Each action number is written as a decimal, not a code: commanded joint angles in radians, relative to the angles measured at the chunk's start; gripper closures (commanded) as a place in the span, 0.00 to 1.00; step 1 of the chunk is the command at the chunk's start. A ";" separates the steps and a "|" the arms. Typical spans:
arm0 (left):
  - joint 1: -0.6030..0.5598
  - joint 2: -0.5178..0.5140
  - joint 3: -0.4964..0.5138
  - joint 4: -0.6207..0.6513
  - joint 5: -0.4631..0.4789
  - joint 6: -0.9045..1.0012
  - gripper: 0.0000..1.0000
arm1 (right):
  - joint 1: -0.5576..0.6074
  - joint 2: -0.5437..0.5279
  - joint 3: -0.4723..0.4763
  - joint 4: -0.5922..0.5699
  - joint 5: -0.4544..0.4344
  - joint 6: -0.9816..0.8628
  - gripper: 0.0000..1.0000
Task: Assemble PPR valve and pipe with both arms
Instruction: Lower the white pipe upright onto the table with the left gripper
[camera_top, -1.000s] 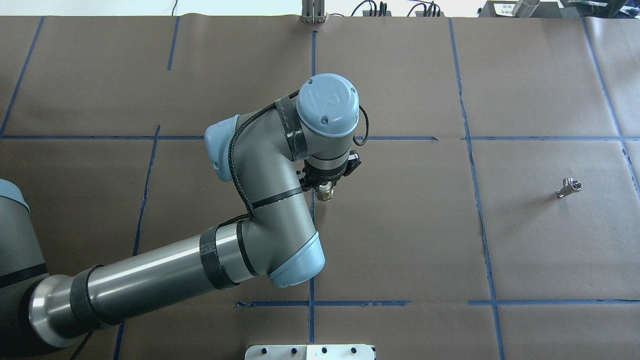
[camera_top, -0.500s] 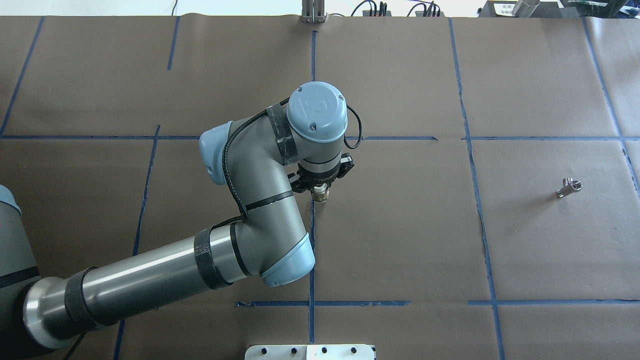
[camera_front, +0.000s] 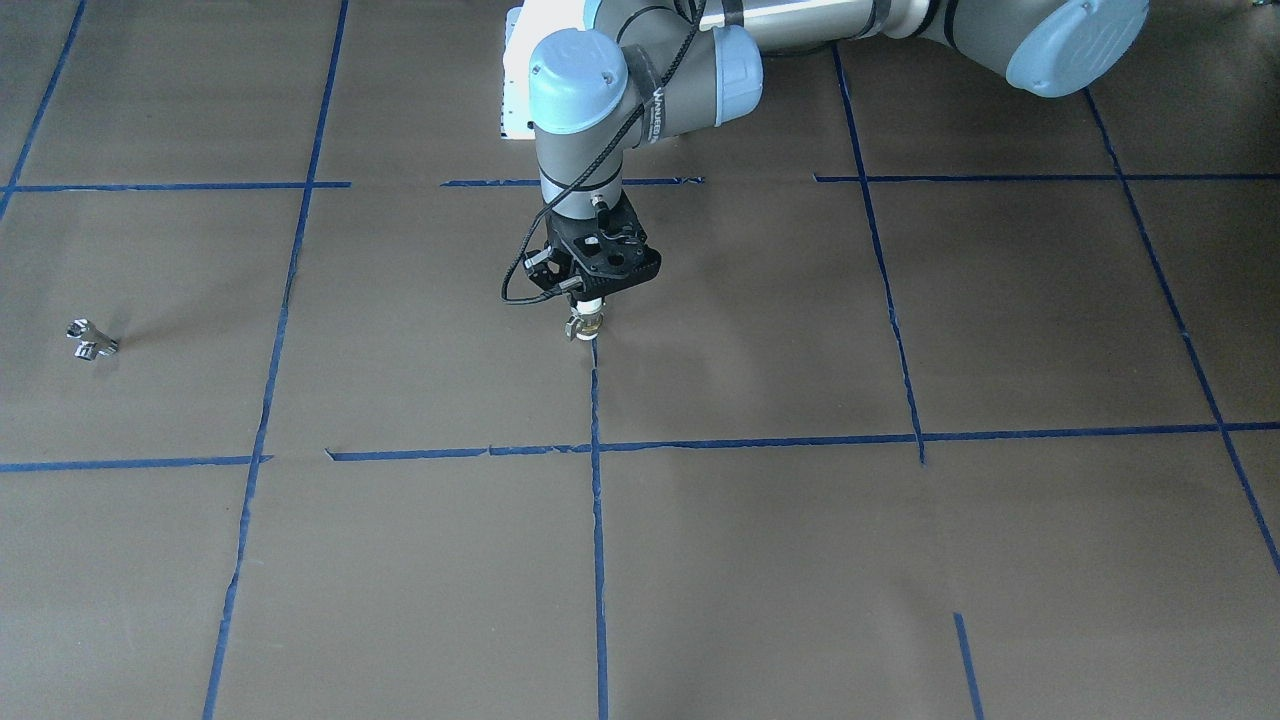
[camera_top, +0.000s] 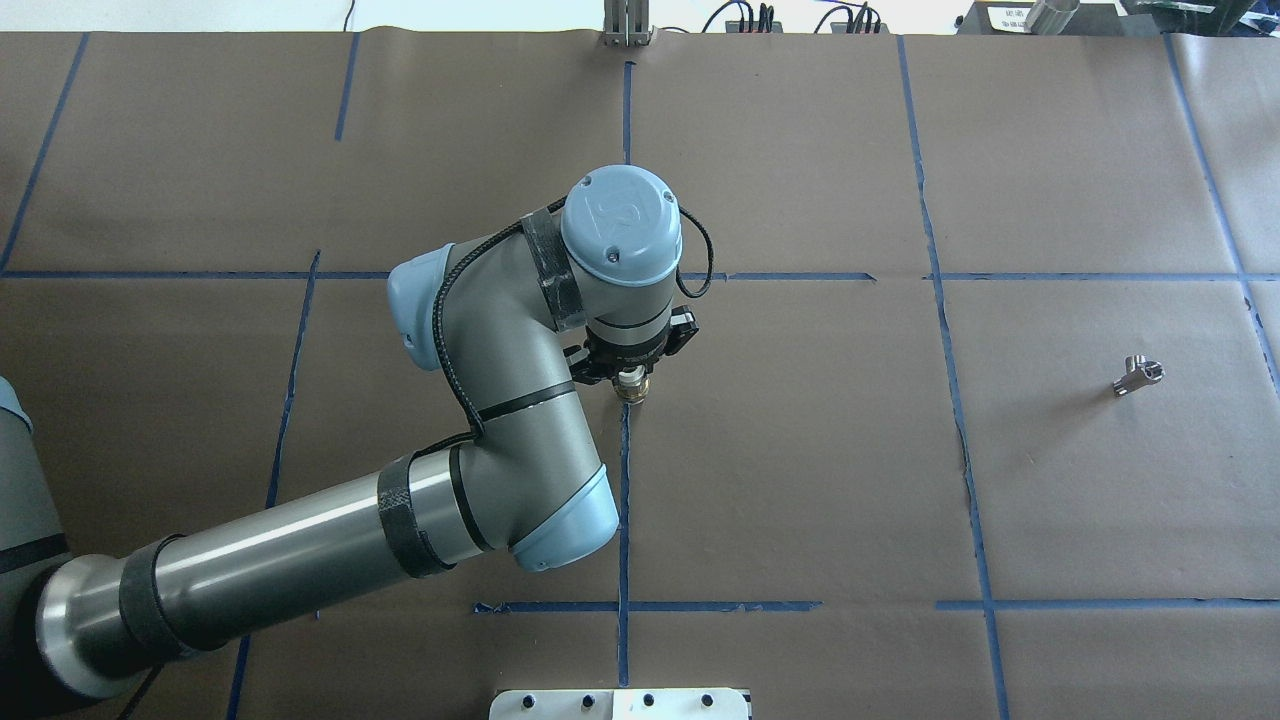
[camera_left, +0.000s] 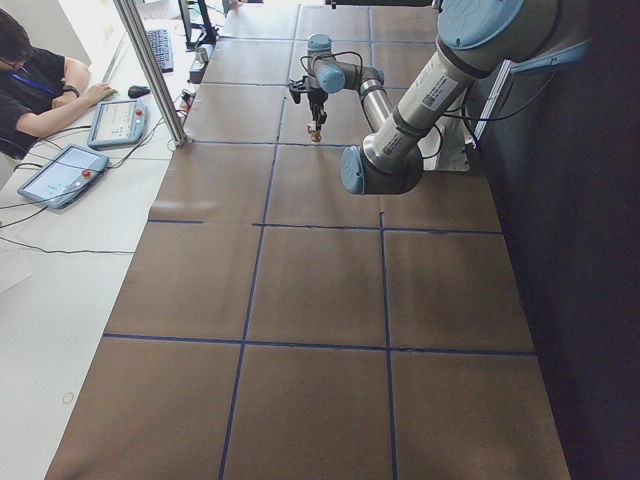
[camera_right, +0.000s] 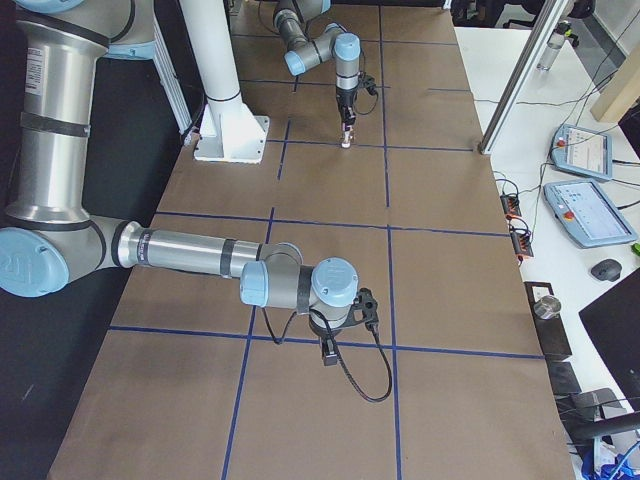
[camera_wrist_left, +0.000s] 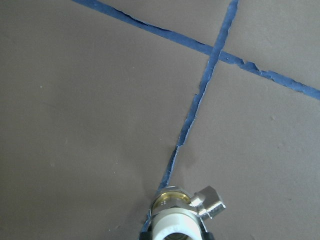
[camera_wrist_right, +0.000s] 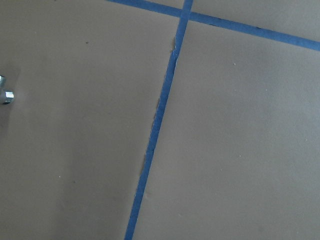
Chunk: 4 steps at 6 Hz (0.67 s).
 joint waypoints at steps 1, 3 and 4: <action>-0.001 0.006 -0.001 0.001 -0.001 0.001 1.00 | 0.001 0.001 -0.001 0.000 0.000 0.000 0.00; -0.001 0.023 -0.004 -0.002 -0.001 0.001 0.25 | 0.001 0.001 -0.001 0.000 0.000 0.000 0.00; -0.001 0.023 -0.004 -0.002 0.009 0.001 0.00 | 0.001 0.000 -0.001 0.000 0.000 0.000 0.00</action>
